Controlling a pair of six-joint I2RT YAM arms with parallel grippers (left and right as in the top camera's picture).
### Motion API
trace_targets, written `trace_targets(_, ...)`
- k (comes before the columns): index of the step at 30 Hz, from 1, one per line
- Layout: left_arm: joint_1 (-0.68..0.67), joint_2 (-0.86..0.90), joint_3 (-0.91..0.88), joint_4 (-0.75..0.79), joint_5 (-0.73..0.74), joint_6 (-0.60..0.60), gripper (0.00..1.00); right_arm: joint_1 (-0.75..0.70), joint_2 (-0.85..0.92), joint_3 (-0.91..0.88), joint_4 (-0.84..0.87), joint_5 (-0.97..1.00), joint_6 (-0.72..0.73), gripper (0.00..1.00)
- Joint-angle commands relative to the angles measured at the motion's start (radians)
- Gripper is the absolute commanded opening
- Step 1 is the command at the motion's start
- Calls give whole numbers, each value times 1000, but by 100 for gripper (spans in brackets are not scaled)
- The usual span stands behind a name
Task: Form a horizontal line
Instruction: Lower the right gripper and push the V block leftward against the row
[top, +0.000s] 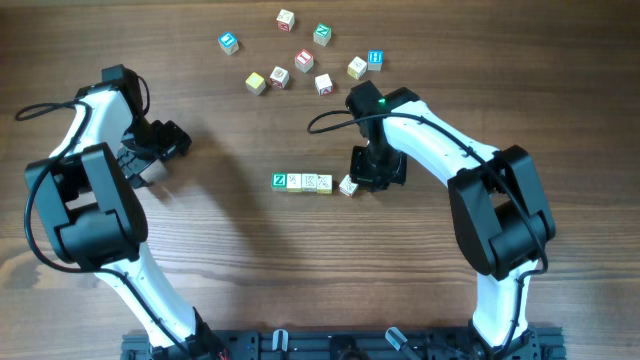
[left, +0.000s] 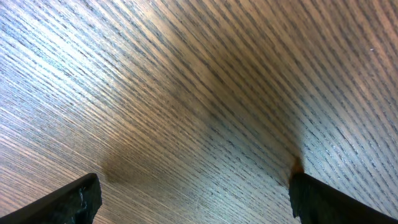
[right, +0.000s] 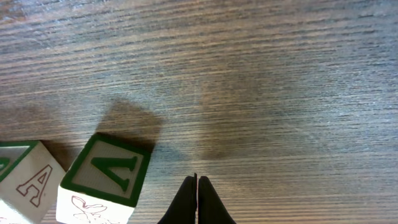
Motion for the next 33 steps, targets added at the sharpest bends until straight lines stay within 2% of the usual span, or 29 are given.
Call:
trace_targets(1,6,21,-12,3,-32,1,100,0,-7,-5,22,-18,12,4)
trace_targets(6,6,21,-12,3,-32,1,100,0,-7,-5,99,-111,-12,4)
trace_targets(11,6,21,-12,3,-32,1,100,0,-7,-5,132,-111,-11,4)
trace_targets(19,6,21,-12,3,-32,1,100,0,-7,-5,75,-72,-37,4)
trace_targets(33,6,21,-12,3,-32,1,100,43,-7,-5,102,-95,-37,4)
